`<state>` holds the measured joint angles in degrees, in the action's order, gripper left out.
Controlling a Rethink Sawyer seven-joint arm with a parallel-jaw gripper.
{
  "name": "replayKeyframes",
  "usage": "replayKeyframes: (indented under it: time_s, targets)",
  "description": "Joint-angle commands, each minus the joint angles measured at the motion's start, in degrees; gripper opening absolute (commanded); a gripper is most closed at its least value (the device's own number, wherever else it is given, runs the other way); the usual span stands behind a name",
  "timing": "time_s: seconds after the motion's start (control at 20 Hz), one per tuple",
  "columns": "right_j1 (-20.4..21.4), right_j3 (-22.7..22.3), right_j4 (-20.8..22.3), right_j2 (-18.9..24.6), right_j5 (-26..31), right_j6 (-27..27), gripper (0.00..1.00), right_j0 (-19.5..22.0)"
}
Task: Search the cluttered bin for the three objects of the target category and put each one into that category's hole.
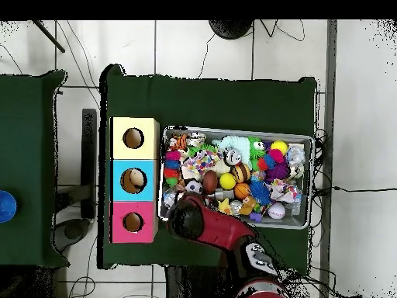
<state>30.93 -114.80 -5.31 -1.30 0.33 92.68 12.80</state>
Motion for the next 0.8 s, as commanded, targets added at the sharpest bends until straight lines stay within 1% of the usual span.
replayKeyframes:
  time_s: [0.05, 0.35, 0.55, 0.8]
  targets:
    - [-5.86, 0.31, 2.22, 11.74, 0.99, 7.87, 1.00, 3.48]
    - [-5.93, -0.05, 1.81, 14.14, 5.64, 6.51, 1.00, 5.74]
    - [-4.81, -0.59, 1.26, 14.26, 8.48, 6.13, 1.00, 5.95]
    - [-3.98, -1.72, 0.72, 16.51, 12.83, 5.38, 1.00, 7.96]
